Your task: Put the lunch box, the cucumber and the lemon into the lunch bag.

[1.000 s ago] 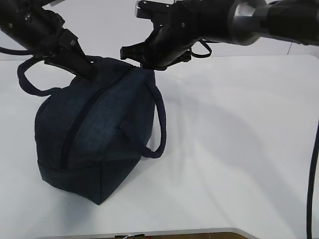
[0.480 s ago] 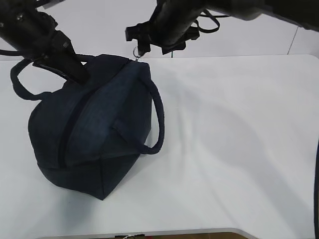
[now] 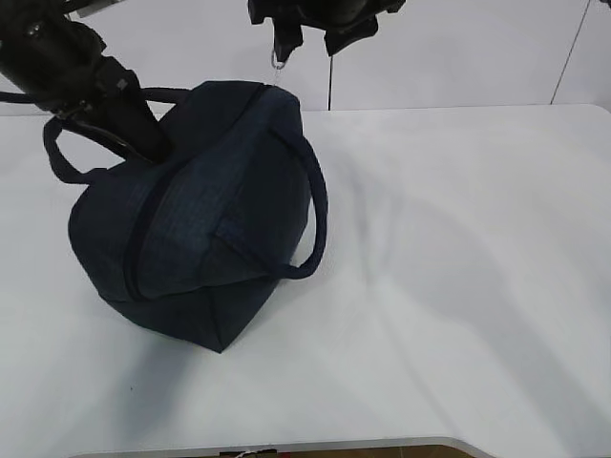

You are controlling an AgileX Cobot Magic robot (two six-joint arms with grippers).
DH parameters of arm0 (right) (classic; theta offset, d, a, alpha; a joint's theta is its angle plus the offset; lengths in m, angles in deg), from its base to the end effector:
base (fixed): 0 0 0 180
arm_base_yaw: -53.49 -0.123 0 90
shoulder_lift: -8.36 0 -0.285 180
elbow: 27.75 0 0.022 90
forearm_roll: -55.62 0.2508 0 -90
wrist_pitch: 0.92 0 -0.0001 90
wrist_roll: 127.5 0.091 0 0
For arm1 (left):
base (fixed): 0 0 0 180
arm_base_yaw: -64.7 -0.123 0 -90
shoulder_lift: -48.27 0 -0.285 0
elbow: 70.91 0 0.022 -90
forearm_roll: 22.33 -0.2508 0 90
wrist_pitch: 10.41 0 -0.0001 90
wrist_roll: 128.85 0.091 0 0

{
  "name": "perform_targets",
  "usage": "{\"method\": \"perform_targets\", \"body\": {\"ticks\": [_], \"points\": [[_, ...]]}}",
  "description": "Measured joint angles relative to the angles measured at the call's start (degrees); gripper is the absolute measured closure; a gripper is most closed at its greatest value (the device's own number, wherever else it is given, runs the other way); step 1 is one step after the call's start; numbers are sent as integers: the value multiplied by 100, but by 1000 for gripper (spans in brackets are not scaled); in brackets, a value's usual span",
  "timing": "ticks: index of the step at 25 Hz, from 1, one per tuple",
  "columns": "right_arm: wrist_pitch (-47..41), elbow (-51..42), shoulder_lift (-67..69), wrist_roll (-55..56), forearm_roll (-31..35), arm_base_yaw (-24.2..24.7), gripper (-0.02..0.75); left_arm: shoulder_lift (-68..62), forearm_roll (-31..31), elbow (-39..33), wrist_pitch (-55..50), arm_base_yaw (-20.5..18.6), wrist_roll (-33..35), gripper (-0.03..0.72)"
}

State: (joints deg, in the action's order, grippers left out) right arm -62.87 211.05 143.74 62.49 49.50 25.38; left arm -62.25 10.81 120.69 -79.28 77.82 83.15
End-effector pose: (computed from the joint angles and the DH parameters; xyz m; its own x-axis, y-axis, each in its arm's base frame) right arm 0.4466 0.2289 0.3350 -0.7057 -0.2374 -0.6676 -0.3292 0.9442 0.0123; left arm 0.3521 -0.1297 0.2974 -0.7807 0.4660 -0.4164 0.6146 0.6931 -0.3766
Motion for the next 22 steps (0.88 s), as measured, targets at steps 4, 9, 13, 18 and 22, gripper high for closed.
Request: {"method": "perform_targets", "body": {"ticks": [4,9,13,18,22], "points": [[71,71,0,-31,0,27,227,0,0,4,0,0,-22,405],[324,110,79,-31,72,51,227,-61,44,13,-20,0,-22,526],[314,110,160,-31,106,51,227,-71,52,13,-20,0,-22,551],[-48,248,169,-31,-45,51,227,-71,39,28,-20,0,-105,501],[-646,528,169,-129,-294,51,227,-71,-105,230,-73,-46,-252,416]]}}
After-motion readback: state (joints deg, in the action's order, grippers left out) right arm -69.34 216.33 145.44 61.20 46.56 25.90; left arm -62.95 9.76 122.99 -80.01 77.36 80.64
